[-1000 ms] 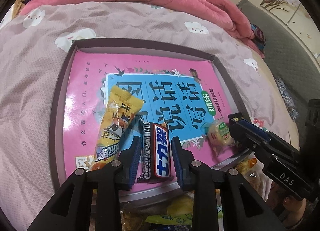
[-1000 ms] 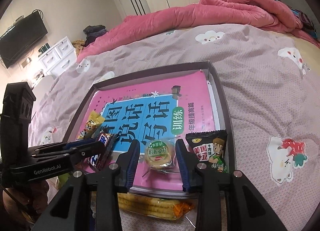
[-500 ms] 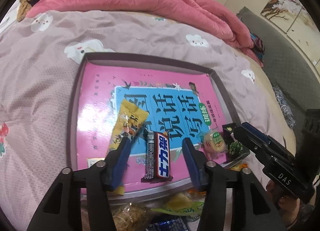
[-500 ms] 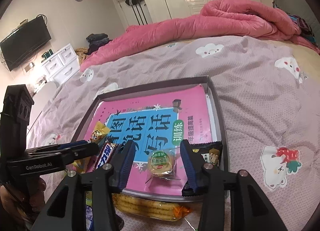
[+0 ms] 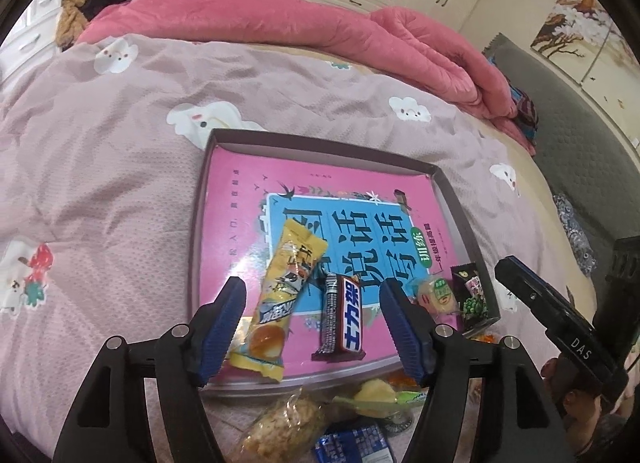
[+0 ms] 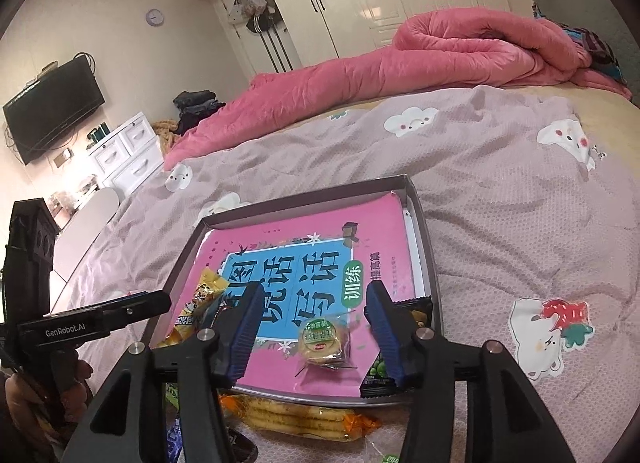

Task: Organize snacks
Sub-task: 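Move both open tools back toward the snacks beside the tray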

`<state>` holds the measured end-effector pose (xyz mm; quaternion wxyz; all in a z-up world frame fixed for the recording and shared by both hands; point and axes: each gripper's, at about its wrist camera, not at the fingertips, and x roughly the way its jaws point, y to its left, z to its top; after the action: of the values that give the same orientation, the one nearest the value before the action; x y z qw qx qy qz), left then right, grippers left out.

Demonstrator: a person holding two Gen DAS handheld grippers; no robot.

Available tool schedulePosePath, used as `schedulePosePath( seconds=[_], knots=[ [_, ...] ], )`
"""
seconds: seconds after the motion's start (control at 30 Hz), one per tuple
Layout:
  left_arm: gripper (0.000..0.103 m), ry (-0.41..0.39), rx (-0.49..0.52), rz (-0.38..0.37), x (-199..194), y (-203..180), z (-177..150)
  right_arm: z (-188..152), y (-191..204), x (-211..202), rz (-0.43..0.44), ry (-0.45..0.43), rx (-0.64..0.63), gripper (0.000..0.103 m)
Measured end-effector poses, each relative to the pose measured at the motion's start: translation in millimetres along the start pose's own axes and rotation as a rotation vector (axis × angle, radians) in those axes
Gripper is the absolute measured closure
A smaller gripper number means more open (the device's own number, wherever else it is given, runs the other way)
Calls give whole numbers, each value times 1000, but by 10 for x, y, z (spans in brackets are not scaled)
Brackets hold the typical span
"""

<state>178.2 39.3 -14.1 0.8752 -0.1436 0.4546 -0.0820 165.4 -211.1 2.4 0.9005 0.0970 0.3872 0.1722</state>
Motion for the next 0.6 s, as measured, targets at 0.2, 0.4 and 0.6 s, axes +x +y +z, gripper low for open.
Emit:
schedulePosePath(
  seconds=[0.2,0.4,0.6],
  knots=[
    [32,-13,-2,19,-125,63,-43,-37,47,-77,4,-7,-13,49],
    [31,-25,-3,29,-223,95,-77,-84,71,-145,-13,-13,-25,47],
    [27,-34,-3,40,-293,109,-124,-122,95,-198,-39,-17,-45,47]
  ],
)
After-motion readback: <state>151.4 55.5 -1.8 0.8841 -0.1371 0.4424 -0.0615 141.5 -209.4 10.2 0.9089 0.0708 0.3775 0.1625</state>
